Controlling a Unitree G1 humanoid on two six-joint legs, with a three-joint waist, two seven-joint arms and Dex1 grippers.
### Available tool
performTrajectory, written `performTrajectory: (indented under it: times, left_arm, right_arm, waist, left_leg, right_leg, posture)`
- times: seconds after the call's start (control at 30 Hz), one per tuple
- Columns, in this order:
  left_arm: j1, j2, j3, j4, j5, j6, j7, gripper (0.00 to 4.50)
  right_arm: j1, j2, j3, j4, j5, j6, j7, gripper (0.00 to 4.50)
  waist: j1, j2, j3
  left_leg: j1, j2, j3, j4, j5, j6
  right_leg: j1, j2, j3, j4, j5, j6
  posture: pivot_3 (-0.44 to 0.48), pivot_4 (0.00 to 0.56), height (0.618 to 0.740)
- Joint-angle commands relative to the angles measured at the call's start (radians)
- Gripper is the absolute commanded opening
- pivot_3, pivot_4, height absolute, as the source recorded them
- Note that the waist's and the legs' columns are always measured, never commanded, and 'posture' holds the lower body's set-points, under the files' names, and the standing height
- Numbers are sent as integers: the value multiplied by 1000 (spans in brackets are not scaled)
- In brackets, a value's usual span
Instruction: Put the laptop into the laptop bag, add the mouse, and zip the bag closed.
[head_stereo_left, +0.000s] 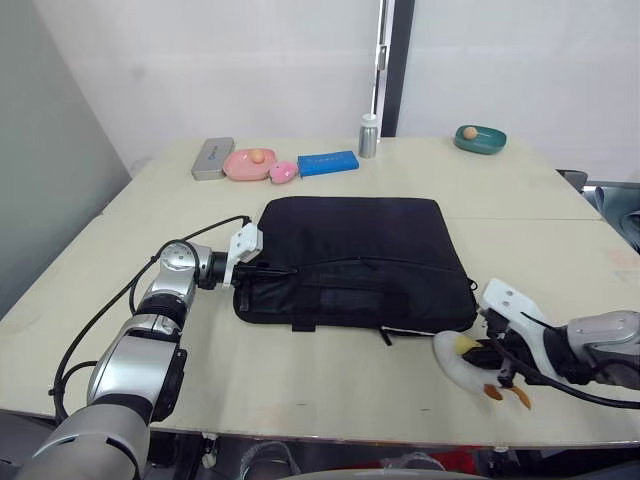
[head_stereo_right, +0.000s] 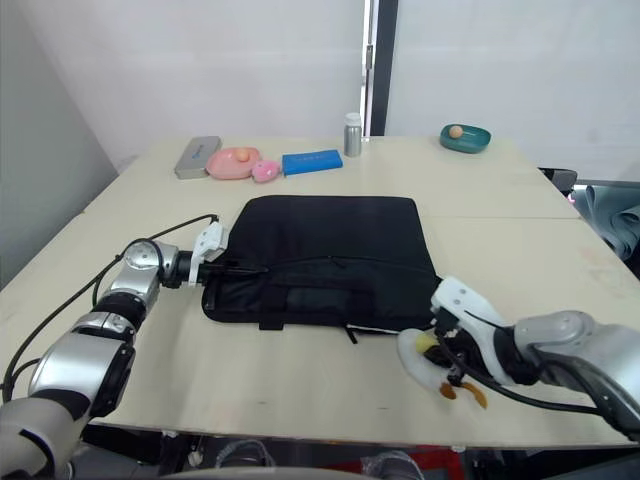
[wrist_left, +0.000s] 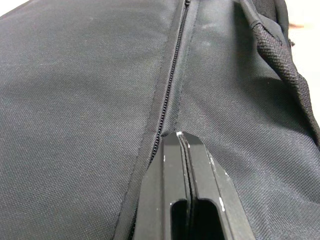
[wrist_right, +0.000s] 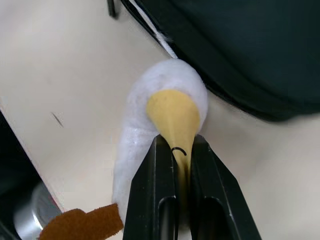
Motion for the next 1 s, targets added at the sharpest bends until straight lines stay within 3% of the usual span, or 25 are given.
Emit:
performTrajectory:
  times: [0.03, 0.4, 0.6, 0.7, 0.8, 0.87, 1.0]
  left_arm:
    - [74, -12, -87, 86, 118, 16, -5, 0]
    - [85, -18, -94, 91, 137, -14, 0, 0]
    - [104, -15, -104, 89, 147, -35, -4, 0]
    - [104, -14, -101, 86, 142, -38, -10, 0]
    - [103, -14, -101, 88, 142, -40, -9, 0]
    - [100, -19, -102, 84, 142, -39, -11, 0]
    - [89, -31, -105, 77, 141, -34, -13, 0]
  right_arm:
    - [73, -62, -94, 69, -109, -84, 77, 20]
    - [126, -164, -134, 280, -363, -309, 243, 20]
    - [63, -224, -63, 415, -533, -417, 246, 20]
    - [57, -234, -73, 459, -589, -460, 256, 20]
    - [-17, -207, -48, 487, -619, -501, 235, 20]
    - [-162, -124, 24, 482, -629, -512, 196, 20]
    - [-403, 55, 161, 478, -686, -480, 146, 20]
  waist:
    - [-1, 2, -1]
    - [-2, 2, -2]
    - [-4, 3, -2]
    - [-2, 5, -3]
    - [-3, 6, -4]
    - [-6, 5, -4]
    - [-12, 6, -4]
  left_leg:
    - [0, -1, 0, 0, 0, 1]
    - [-1, -3, 1, -1, 0, 4]
    - [-1, -4, 2, -1, 0, 5]
    - [-1, -4, 3, -3, 0, 5]
    - [-1, -4, 4, -3, -1, 6]
    - [0, -4, 5, -3, -1, 6]
    - [0, -4, 8, -3, 0, 7]
  right_leg:
    - [0, -1, 0, 0, -1, 1]
    - [0, -4, 0, -1, -2, 4]
    - [-1, -4, 1, -1, -3, 5]
    - [-2, -4, 1, -1, -9, 13]
    - [-2, -5, 2, -1, -8, 10]
    - [-2, -5, 2, -1, -4, 4]
    - [-4, -5, 5, -1, -7, 9]
  posture:
    - [0, 150, 740]
    - [0, 150, 740]
    - [0, 150, 740]
    - [0, 150, 740]
    - [0, 150, 740]
    - [0, 150, 740]
    - [0, 150, 740]
